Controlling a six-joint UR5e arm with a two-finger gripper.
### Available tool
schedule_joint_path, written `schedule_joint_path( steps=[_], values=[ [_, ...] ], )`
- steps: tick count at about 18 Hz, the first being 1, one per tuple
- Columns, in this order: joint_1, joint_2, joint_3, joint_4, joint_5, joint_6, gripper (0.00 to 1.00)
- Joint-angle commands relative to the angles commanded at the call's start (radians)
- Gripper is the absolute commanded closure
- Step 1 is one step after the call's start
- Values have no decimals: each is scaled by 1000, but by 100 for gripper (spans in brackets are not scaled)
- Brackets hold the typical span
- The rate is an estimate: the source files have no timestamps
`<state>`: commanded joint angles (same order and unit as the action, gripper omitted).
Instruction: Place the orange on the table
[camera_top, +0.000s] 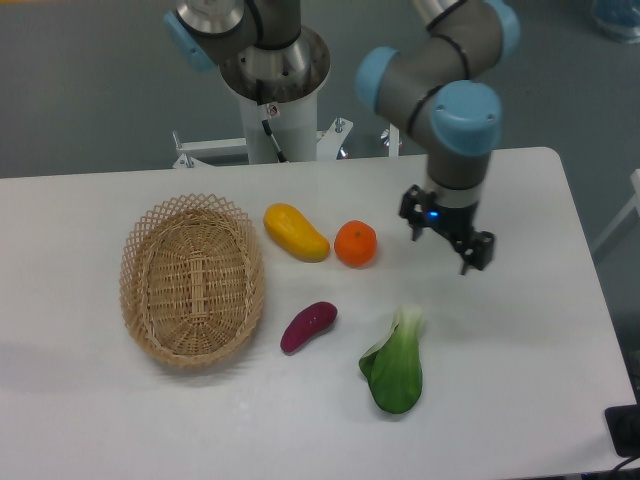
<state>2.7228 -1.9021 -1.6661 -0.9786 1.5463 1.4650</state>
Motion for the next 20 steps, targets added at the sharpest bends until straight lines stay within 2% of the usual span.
schedule_joint_path(
  steps=[5,9,20],
  values=[
    [18,-60,97,-3,0,0,0],
    [29,-110,146,-2,-5,8,0],
    [34,-120,147,1,0,9,0]
  ],
)
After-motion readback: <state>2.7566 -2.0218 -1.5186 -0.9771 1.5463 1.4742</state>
